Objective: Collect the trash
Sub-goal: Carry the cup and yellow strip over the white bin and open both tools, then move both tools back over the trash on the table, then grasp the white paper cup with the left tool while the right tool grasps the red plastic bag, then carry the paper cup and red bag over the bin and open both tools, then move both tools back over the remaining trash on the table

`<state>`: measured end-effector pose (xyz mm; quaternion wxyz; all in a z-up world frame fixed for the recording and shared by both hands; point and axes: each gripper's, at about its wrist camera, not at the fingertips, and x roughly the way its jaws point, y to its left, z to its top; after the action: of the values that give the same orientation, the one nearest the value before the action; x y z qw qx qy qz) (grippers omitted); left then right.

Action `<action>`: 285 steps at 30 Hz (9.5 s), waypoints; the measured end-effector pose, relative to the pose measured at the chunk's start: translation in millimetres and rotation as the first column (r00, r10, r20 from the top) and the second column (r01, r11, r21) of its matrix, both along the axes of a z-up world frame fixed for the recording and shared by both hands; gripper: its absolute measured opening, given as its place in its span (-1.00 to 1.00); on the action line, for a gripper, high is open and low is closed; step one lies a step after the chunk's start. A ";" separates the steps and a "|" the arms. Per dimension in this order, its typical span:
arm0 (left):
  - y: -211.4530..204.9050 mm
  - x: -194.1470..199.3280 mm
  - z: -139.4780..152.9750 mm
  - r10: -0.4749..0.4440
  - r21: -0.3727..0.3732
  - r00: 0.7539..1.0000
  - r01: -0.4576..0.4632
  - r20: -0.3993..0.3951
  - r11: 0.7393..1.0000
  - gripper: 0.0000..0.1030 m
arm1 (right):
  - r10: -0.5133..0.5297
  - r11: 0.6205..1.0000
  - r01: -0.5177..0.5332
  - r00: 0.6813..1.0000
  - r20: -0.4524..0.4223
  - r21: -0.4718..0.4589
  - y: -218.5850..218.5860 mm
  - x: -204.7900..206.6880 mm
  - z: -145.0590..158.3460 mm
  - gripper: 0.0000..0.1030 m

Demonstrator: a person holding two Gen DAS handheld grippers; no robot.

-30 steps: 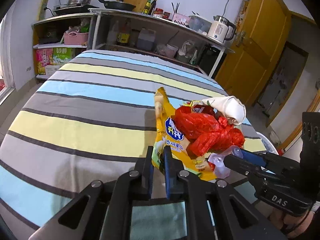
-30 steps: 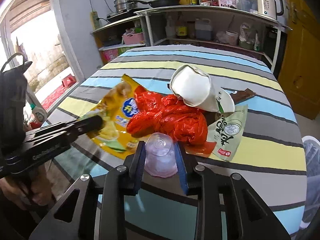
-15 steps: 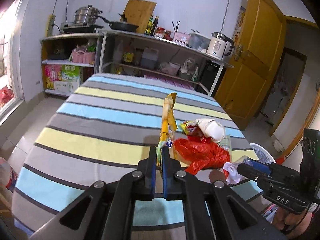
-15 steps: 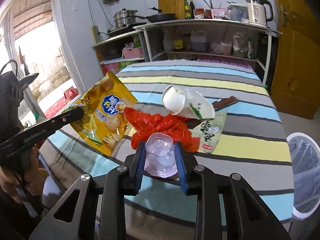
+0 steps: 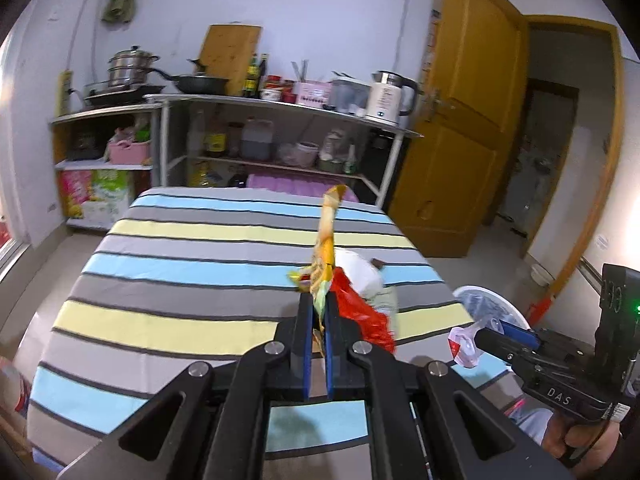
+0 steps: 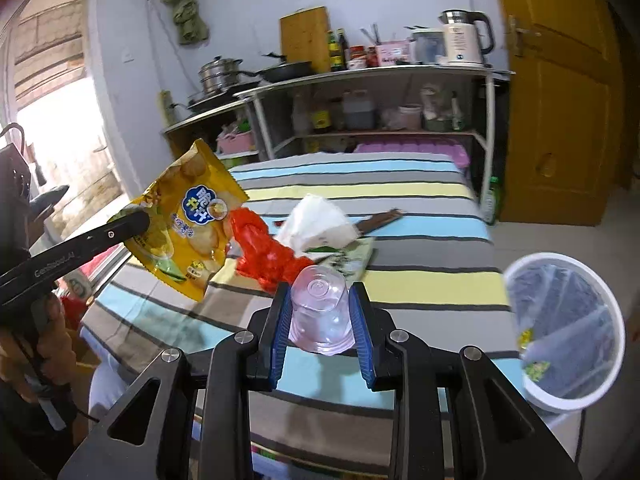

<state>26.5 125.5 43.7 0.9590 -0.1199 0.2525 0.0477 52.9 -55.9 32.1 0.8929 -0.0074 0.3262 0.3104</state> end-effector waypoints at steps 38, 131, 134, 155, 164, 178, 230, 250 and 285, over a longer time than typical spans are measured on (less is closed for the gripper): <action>-190.3 137.9 -18.3 -0.446 -0.019 0.890 0.447 -0.097 0.894 -0.90 | -0.380 0.924 0.382 0.923 -0.058 0.015 -178.4 50.5 -22.1 -0.41; -20.0 71.6 -51.4 -0.092 -0.035 0.988 0.088 -0.123 0.995 -0.14 | -0.070 0.998 0.070 0.994 -0.080 -0.004 -34.6 28.1 -15.2 -0.11; -13.8 78.2 -55.1 -0.089 -0.032 0.987 0.086 -0.132 0.996 -0.08 | -0.058 0.998 0.058 0.995 -0.086 -0.002 -26.3 33.5 -17.5 -0.09; 5.9 130.2 -85.1 -0.146 -0.096 0.964 0.128 -0.222 0.987 0.09 | -0.011 0.999 0.004 0.986 -0.168 -0.044 27.8 96.7 -55.2 0.07; 4.3 134.3 -87.5 -0.160 -0.112 0.957 0.136 -0.244 0.984 0.02 | -0.003 1.000 0.000 0.979 -0.204 -0.017 24.6 102.0 -63.0 -0.05; 1.3 109.8 -67.1 -0.109 -0.084 0.980 0.096 -0.168 0.992 -0.02 | -0.029 0.999 0.031 0.988 -0.149 0.012 3.9 84.5 -41.8 -0.20; -186.8 115.6 -24.5 -0.399 -0.022 0.910 0.399 -0.115 0.917 -0.01 | -0.323 0.940 0.328 0.944 -0.064 0.094 -172.1 22.1 -7.1 -0.20; -231.6 163.4 -55.9 -0.469 -0.045 0.862 0.470 -0.194 0.882 0.00 | -0.404 0.907 0.418 0.900 -0.166 0.057 -211.5 58.1 -46.3 -0.18; -187.5 127.7 -41.3 -0.409 -0.045 0.900 0.407 -0.147 0.912 0.01 | -0.348 0.933 0.354 0.932 -0.099 0.059 -181.4 38.7 -16.6 -0.12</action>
<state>154.2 -62.0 2.4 0.9245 -0.0668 0.3453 -0.1469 91.6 -237.3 15.4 0.9186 0.0981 0.3486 0.1580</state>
